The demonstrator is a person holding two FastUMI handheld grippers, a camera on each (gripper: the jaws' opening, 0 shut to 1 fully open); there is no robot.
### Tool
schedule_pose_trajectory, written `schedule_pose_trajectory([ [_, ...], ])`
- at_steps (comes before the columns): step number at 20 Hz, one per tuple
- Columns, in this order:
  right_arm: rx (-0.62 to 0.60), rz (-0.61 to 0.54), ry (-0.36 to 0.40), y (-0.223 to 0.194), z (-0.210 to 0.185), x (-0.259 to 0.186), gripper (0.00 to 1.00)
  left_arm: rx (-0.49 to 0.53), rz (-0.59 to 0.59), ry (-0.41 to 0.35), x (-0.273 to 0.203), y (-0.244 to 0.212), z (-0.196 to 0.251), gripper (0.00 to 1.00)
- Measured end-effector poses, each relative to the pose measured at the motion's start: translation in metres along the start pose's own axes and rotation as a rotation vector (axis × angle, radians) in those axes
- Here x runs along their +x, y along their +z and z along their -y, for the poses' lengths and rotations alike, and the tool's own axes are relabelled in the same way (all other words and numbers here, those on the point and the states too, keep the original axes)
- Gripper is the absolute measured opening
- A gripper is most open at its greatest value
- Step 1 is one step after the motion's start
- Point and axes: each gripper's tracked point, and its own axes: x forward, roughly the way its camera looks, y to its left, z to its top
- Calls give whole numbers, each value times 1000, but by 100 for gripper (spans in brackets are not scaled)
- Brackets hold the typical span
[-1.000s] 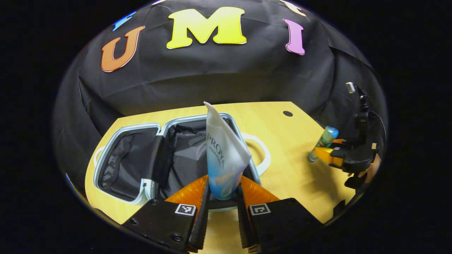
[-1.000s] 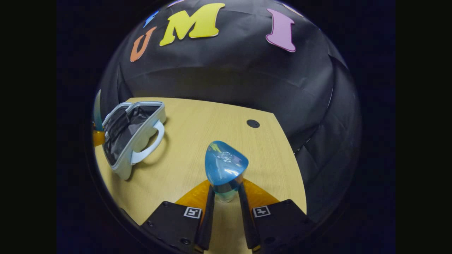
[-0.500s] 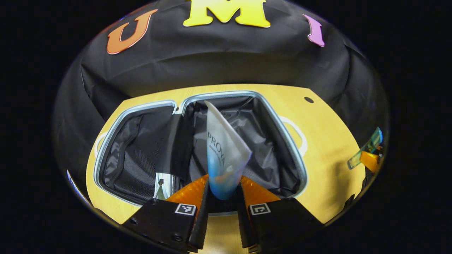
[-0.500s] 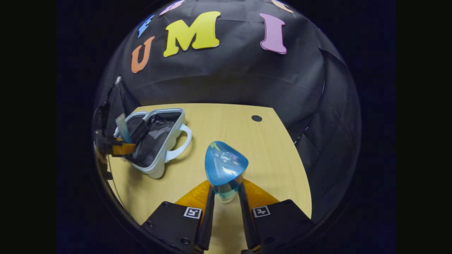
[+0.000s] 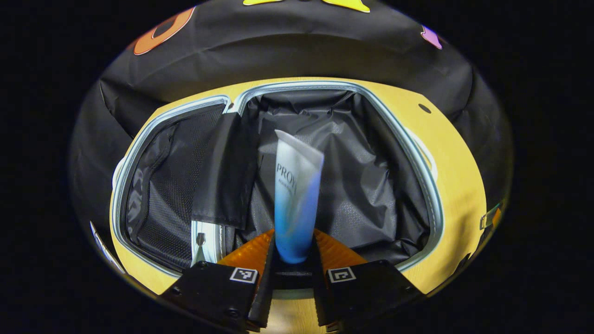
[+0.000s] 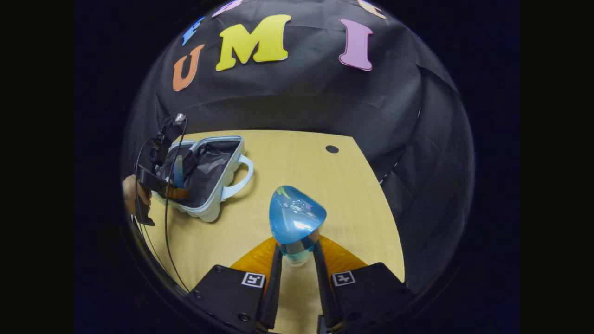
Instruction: First open the suitcase, pack the skin care products into it, and then close the suitcase.
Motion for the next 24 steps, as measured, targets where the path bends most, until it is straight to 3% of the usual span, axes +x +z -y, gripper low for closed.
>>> schedule_pose_trajectory([
  [5, -27, 10, 2, 9, -9, -8, 36, 20, -26, 51, 10, 3, -12, 41],
  [6, -30, 12, 5, 11, -13, -9, 36, 14, -27, 59, 8, 4, -12, 48],
  [7, -34, 17, 10, 15, -17, -11, 36, 8, -28, 60, 8, 4, -12, 41],
  [11, -42, 42, 49, 41, -43, -12, 35, -5, -6, 36, 7, 7, -8, 44],
  [13, -44, 56, 83, 57, -61, -11, 35, -19, 10, 5, 5, 10, 0, 49],
  [14, -46, 64, 98, 66, -70, -9, 35, -27, 16, -8, 4, 8, 1, 63],
  [15, -52, 75, 115, 75, -80, -8, 35, -39, 27, -20, 2, 9, 3, 56],
  [17, -69, 94, 155, 91, -104, -2, 35, -57, 67, -45, -10, 12, 5, 59],
  [18, -77, 92, 173, 94, -116, 3, 35, -63, 92, -55, -17, 13, 5, 71],
  [19, -85, 85, 189, 97, -128, 7, 35, -65, 116, -66, -27, 14, 4, 66],
  [21, -93, 74, 231, 103, -156, 15, 35, -55, 175, -72, -50, 17, -1, 80],
  [22, -97, 69, 250, 104, -171, 21, 35, -45, 208, -65, -62, 18, -6, 75],
  [24, -105, 49, 285, 102, -202, 30, 35, -30, 281, -28, -81, 17, -27, 81],
])
